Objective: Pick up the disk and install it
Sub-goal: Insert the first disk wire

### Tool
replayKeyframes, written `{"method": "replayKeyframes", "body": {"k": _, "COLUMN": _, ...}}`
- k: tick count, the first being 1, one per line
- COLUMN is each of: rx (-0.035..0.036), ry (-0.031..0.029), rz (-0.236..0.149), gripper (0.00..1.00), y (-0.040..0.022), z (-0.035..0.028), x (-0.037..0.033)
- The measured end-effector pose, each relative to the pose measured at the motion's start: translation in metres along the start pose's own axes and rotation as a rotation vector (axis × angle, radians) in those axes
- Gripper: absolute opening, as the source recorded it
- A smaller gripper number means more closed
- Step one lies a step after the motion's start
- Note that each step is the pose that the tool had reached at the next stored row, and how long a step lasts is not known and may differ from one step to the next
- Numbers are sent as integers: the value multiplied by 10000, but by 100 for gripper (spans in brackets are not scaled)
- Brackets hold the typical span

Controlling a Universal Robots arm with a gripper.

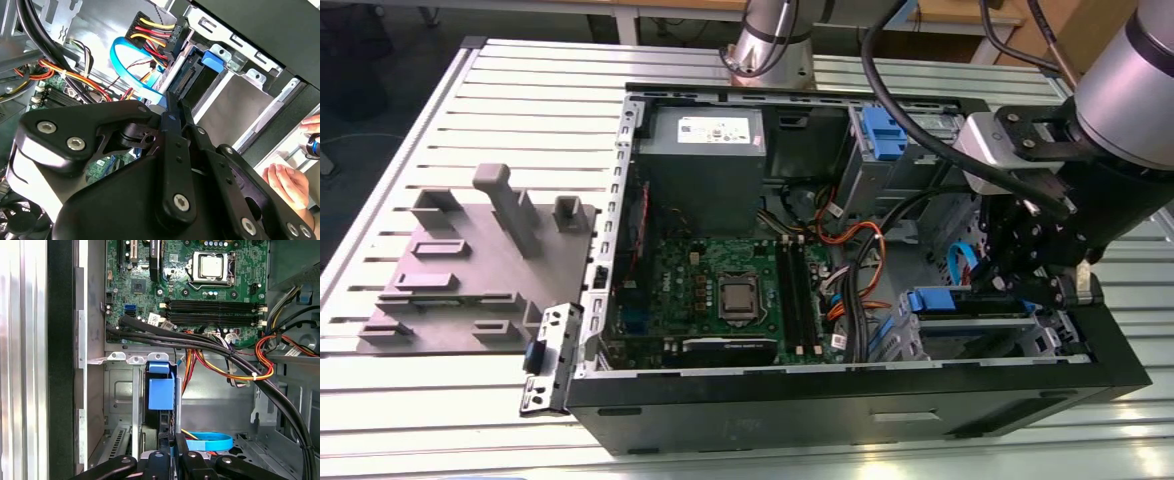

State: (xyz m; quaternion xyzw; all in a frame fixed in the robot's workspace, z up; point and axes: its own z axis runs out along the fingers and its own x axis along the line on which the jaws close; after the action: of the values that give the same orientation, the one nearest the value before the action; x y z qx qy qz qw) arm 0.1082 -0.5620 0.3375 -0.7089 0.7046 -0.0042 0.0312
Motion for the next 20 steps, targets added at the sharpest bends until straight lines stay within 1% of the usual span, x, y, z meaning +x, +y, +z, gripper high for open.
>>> {"method": "replayKeyframes", "body": {"k": 2, "rx": 0, "ry": -3, "rz": 1, "gripper": 16, "y": 1, "z": 9, "x": 0}}
{"method": "replayKeyframes", "body": {"k": 12, "rx": 0, "ry": -1, "rz": 0, "gripper": 16, "y": 1, "z": 11, "x": 8}}
{"method": "replayKeyframes", "body": {"k": 20, "rx": 0, "ry": -3, "rz": 0, "gripper": 16, "y": 1, "z": 28, "x": 9}}
